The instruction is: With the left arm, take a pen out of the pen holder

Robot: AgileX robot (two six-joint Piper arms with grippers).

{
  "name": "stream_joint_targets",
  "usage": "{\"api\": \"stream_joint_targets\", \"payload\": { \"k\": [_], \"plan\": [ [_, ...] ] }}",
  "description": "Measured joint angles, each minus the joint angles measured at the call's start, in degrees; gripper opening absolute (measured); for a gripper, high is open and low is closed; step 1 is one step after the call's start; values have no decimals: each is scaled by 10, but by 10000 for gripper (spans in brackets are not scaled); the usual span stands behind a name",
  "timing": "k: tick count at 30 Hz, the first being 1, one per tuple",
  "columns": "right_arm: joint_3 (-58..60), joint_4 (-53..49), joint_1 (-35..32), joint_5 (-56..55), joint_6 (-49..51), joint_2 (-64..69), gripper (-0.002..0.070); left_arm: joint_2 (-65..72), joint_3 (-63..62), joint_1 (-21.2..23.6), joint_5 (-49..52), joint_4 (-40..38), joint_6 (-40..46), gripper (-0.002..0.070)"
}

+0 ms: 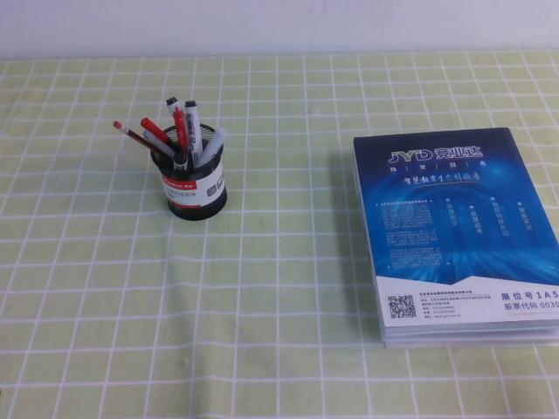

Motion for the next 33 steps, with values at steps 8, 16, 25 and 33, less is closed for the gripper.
{"api": "stream_joint_targets", "payload": {
  "k": [8,16,25,33],
  "plan": [
    [0,0,0,0,0,0,-15,0,0,0,-80,-125,-30,1],
    [0,0,0,0,0,0,-15,0,0,0,-141,-205,-54,1],
    [0,0,0,0,0,0,-15,18,-21,0,-136,-232,-53,0],
    [0,0,0,0,0,0,-15,196,-156,0,-117,-224,-33,0]
  ]
}}
